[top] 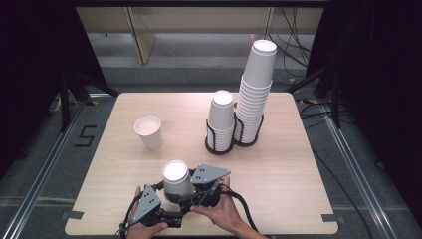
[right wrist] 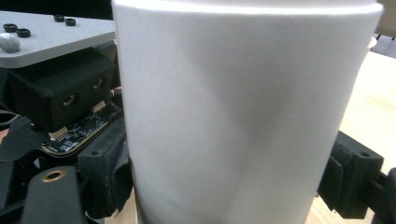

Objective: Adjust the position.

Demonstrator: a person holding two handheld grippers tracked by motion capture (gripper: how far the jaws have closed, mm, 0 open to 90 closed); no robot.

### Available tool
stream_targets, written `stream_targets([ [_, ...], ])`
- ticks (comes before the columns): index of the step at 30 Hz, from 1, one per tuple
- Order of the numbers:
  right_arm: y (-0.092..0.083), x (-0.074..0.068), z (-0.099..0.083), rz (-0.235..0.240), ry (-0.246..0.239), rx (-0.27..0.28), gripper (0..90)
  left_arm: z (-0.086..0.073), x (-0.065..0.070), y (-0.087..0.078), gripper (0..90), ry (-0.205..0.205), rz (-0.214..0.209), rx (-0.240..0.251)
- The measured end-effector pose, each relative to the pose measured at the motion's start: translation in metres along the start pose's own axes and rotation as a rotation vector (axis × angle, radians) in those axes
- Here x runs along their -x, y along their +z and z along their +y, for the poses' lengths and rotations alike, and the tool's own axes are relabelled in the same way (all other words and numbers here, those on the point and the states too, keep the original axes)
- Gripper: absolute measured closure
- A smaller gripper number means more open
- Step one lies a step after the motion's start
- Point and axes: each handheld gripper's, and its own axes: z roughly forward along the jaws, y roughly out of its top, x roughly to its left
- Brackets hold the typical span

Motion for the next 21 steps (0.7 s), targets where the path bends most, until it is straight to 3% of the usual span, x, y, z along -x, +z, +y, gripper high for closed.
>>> stream_targets([
  [7, -0.0001, 0.0002, 0.0002, 0.009, -0.017, 0.013, 18.7, 0.0000, 0.0000, 0.0004, 0.0, -0.006, -0.007, 0.007],
  [21, -0.0010, -0.0012, 0.0010, 0.049, 0.004, 0.016, 18.9, -0.0005, -0.0011, 0.0011, 0.0, -0.024, -0.029, 0.010],
])
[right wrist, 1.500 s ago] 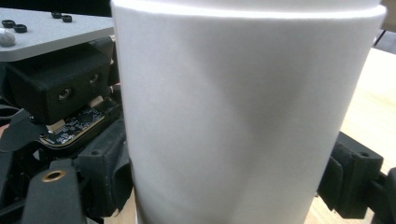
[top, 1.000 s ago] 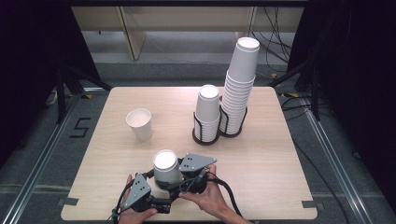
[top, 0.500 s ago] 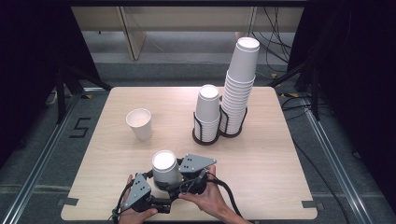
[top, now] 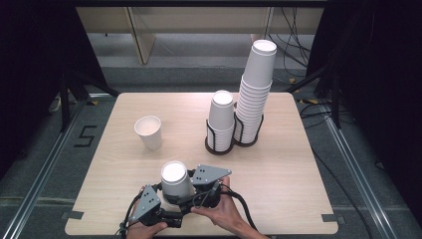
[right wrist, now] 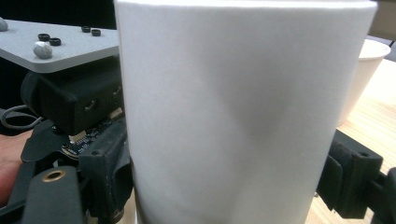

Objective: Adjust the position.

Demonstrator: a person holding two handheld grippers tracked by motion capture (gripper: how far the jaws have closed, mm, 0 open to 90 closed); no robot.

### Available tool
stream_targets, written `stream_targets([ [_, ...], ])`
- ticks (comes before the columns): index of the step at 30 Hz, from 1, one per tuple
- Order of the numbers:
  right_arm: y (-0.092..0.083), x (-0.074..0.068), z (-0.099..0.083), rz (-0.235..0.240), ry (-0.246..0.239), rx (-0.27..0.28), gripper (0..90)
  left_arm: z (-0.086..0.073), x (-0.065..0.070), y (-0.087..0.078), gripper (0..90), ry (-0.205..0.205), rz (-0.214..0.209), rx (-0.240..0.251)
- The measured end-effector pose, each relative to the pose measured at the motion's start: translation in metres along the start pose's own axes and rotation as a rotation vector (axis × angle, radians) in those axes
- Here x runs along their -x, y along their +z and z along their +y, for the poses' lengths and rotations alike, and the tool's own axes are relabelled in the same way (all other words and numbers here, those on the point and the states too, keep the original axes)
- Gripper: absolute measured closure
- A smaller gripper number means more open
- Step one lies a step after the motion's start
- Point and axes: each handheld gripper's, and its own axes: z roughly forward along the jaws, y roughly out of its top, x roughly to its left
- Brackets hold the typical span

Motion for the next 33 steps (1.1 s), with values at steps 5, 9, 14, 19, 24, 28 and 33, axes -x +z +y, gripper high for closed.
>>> stream_targets([
  [5, 0.001, 0.000, 0.001, 0.005, 0.014, -0.032, 15.3, 0.000, 0.000, -0.002, 2.6, 0.021, 0.007, -0.034],
  [9, -0.001, 0.003, 0.004, 0.029, 0.044, -0.040, 13.7, 0.001, 0.000, -0.002, 5.5, 0.034, -0.003, -0.022],
  [14, -0.005, 0.006, 0.011, 0.029, 0.049, -0.046, 14.0, 0.001, 0.001, -0.001, 7.3, 0.050, -0.007, -0.030],
  [19, -0.010, 0.008, 0.020, 0.025, 0.040, -0.020, 15.4, 0.001, 0.002, -0.001, 8.3, 0.076, 0.002, -0.075],
  [24, -0.019, 0.010, 0.029, 0.034, 0.069, -0.030, 15.8, -0.001, 0.004, 0.001, 8.8, 0.098, -0.002, -0.099],
  [28, -0.025, 0.013, 0.032, 0.047, 0.096, -0.038, 18.4, -0.001, 0.004, 0.001, 9.1, 0.114, -0.002, -0.126],
  [33, -0.029, 0.017, 0.032, 0.059, 0.102, -0.041, 24.8, -0.001, 0.004, 0.001, 8.4, 0.113, -0.014, -0.125],
])
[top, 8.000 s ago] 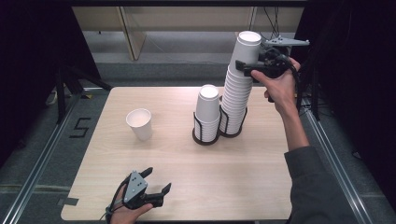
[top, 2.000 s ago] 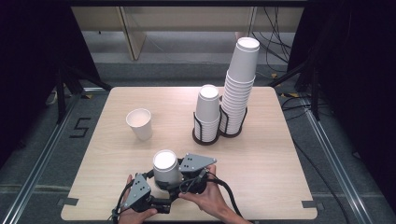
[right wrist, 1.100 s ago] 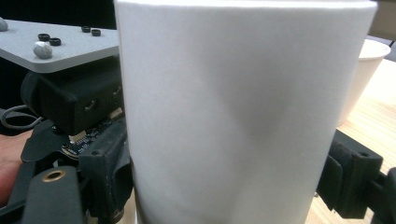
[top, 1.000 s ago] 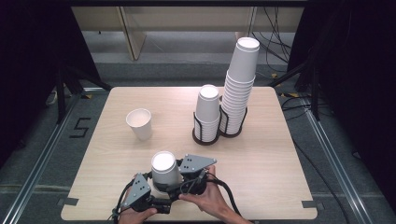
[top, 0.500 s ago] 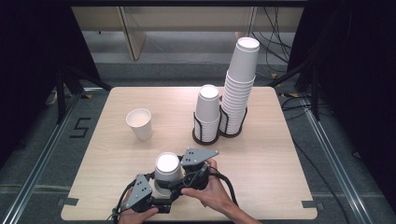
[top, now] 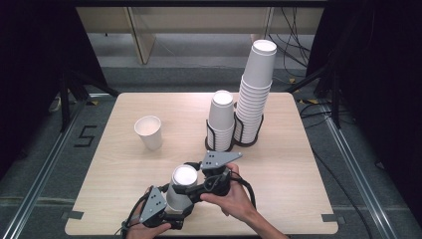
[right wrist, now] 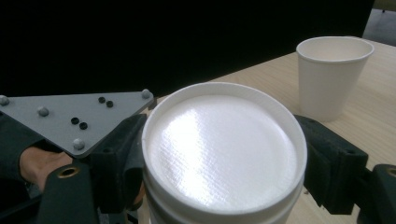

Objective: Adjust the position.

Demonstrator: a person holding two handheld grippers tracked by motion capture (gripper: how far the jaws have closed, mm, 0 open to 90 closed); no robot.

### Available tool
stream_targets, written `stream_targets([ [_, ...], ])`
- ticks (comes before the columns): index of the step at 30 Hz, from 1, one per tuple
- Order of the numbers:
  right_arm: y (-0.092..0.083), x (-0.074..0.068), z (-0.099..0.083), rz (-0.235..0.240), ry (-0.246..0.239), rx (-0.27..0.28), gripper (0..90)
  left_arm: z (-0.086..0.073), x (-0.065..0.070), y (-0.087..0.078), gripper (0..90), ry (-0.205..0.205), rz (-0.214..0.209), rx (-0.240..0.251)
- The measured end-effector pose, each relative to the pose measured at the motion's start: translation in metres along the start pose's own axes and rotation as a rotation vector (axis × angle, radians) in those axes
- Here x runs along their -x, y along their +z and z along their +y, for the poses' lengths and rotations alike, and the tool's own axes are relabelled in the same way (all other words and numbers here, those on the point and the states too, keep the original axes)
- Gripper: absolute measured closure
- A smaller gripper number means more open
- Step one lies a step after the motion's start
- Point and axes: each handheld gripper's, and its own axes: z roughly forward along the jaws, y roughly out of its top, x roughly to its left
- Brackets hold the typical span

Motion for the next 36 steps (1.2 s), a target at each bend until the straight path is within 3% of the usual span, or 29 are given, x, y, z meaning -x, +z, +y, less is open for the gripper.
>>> stream_targets([
  [5, -0.004, 0.002, 0.001, 0.009, 0.041, 0.026, 26.0, -0.001, 0.001, 0.000, 3.0, 0.003, -0.002, 0.070],
  [7, -0.007, 0.003, 0.002, 0.007, 0.082, 0.034, 26.2, 0.000, 0.001, -0.002, 2.2, 0.006, 0.004, 0.078],
  [8, -0.008, 0.004, 0.002, 0.016, 0.107, 0.041, 26.2, 0.000, 0.002, -0.001, 1.9, 0.005, 0.007, 0.107],
  [10, -0.009, 0.007, 0.001, 0.025, 0.129, 0.068, 26.3, 0.001, 0.000, -0.003, 1.8, 0.046, 0.018, 0.114],
  [13, -0.010, 0.009, -0.001, 0.040, 0.176, 0.083, 26.3, 0.001, 0.001, -0.002, 1.8, 0.056, 0.022, 0.121],
  [16, -0.008, 0.010, -0.003, 0.044, 0.180, 0.076, 26.3, 0.001, 0.003, -0.001, 1.7, 0.069, 0.017, 0.151],
  [17, -0.009, 0.008, -0.003, 0.050, 0.208, 0.070, 26.3, 0.002, 0.003, -0.002, 2.0, 0.080, 0.020, 0.125],
  [18, -0.008, 0.009, -0.003, 0.048, 0.203, 0.071, 26.3, 0.001, 0.003, -0.003, 2.6, 0.072, 0.016, 0.116],
  [20, -0.008, 0.011, -0.004, 0.044, 0.182, 0.076, 26.2, 0.002, 0.002, -0.002, 4.2, 0.077, 0.008, 0.132],
  [22, -0.008, 0.012, -0.004, 0.054, 0.200, 0.072, 26.0, 0.003, 0.002, -0.004, 5.5, 0.086, 0.012, 0.106],
  [24, -0.010, 0.013, -0.005, 0.062, 0.225, 0.071, 25.6, 0.004, 0.002, -0.005, 6.8, 0.093, 0.010, 0.107],
  [25, -0.010, 0.016, -0.004, 0.070, 0.211, 0.072, 25.4, 0.004, 0.002, -0.004, 7.5, 0.087, 0.004, 0.117],
  [26, -0.011, 0.015, -0.005, 0.069, 0.239, 0.065, 25.2, 0.004, 0.002, -0.004, 8.1, 0.091, 0.001, 0.121],
  [27, -0.011, 0.017, -0.005, 0.077, 0.221, 0.068, 25.0, 0.004, 0.002, -0.004, 8.5, 0.099, 0.003, 0.114],
  [29, -0.012, 0.019, -0.006, 0.076, 0.249, 0.061, 24.7, 0.004, 0.002, -0.004, 9.5, 0.092, -0.004, 0.111],
  [31, -0.012, 0.021, -0.007, 0.082, 0.243, 0.058, 24.6, 0.004, 0.002, -0.005, 9.8, 0.098, -0.005, 0.087],
  [36, -0.012, 0.022, -0.008, 0.082, 0.246, 0.057, 25.1, 0.004, 0.001, -0.004, 8.5, 0.098, -0.007, 0.082],
])
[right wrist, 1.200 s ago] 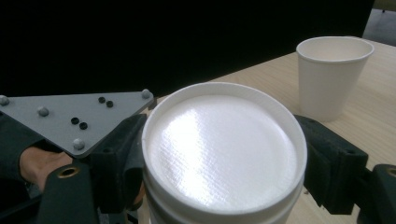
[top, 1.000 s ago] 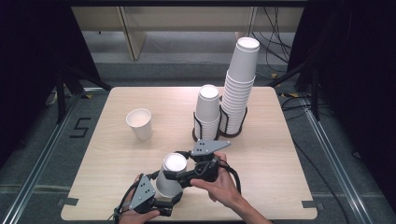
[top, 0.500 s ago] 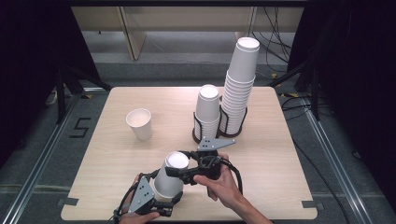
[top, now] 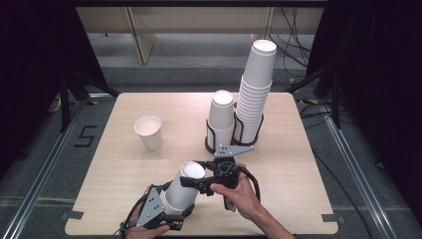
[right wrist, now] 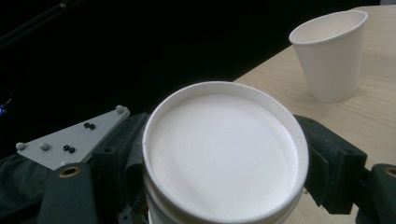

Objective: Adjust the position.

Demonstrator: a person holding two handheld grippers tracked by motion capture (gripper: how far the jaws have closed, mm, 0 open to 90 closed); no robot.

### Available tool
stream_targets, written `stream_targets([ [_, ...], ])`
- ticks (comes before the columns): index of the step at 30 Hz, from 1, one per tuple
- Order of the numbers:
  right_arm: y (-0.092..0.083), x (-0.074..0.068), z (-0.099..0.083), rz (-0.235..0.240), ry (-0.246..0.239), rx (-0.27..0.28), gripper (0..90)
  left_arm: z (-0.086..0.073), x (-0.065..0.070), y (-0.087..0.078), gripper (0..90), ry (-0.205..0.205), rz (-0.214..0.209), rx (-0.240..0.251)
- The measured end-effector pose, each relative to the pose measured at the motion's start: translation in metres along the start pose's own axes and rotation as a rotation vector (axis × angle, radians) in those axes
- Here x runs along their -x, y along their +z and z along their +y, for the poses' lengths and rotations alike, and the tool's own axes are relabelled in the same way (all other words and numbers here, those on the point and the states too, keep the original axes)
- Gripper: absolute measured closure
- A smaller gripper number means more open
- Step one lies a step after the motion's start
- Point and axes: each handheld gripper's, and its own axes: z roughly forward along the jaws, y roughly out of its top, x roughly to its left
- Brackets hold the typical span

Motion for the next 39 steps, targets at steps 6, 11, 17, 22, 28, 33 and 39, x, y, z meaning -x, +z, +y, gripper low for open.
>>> stream_targets([
  [6, 0.0021, -0.0003, -0.0007, 0.000, -0.010, 0.002, 25.9, -0.0012, 0.0018, 0.0010, 3.8, -0.012, 0.011, 0.010],
  [11, 0.0023, -0.0006, -0.0011, -0.002, -0.014, -0.003, 26.0, -0.0017, 0.0016, 0.0011, 3.6, -0.008, 0.013, 0.003],
  [17, 0.0030, -0.0009, -0.0014, -0.005, -0.017, -0.005, 26.2, -0.0021, 0.0018, 0.0018, 3.2, -0.012, 0.018, 0.001],
  [22, 0.0038, -0.0004, -0.0014, -0.014, -0.016, -0.011, 26.4, -0.0024, 0.0017, 0.0029, 3.1, -0.014, 0.022, 0.006],
  [28, 0.0040, -0.0015, -0.0018, -0.023, -0.016, -0.011, 26.5, -0.0022, 0.0025, 0.0020, 2.8, 0.001, 0.047, -0.009],
  [33, 0.0038, -0.0003, -0.0029, -0.034, 0.020, -0.018, 26.5, -0.0022, 0.0028, 0.0019, 2.6, 0.008, 0.054, -0.004],
  [39, 0.0043, 0.0004, -0.0030, -0.028, 0.007, -0.012, 26.1, -0.0024, 0.0009, 0.0019, 5.0, 0.007, 0.041, -0.016],
])
